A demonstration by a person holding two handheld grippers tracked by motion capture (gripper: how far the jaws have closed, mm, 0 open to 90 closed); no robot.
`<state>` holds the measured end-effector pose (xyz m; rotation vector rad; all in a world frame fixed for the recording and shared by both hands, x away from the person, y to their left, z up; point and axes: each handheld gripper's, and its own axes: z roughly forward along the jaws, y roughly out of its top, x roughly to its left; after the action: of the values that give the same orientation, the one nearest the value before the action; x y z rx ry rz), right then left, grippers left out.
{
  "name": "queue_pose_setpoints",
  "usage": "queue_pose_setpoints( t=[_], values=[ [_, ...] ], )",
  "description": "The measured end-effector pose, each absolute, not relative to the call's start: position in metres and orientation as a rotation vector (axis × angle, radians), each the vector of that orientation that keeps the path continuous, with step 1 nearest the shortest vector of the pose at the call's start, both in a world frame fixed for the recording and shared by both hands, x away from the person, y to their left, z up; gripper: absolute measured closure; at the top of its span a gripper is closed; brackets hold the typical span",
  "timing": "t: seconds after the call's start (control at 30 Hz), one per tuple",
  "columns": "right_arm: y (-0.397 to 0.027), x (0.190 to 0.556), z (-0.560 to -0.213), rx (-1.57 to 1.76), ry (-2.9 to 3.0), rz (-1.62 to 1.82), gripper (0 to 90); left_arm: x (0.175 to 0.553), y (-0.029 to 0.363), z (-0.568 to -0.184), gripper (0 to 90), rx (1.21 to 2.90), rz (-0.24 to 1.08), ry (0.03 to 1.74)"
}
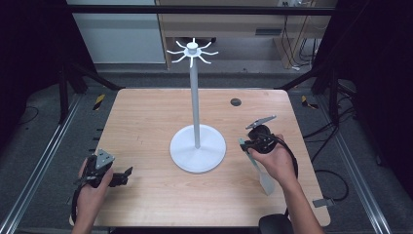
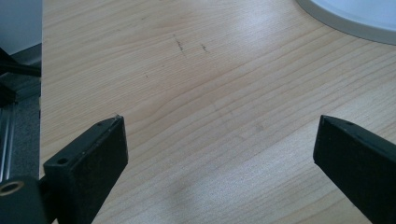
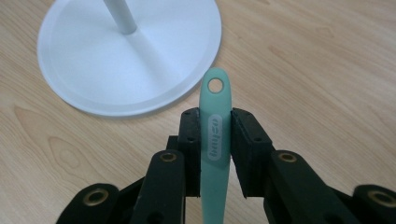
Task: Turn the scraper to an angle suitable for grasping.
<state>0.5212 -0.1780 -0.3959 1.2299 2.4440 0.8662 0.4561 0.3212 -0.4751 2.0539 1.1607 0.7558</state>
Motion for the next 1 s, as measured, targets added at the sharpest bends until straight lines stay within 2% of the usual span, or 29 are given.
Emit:
queue_pose_setpoints(
  t=[1.0],
  values=[
    [-0.187, 0.51, -0.326, 1.123, 2.244, 1.126, 74.7, 0.456, 0.322, -0.475, 2.8, 2.054, 0.75, 1.161]
  ],
)
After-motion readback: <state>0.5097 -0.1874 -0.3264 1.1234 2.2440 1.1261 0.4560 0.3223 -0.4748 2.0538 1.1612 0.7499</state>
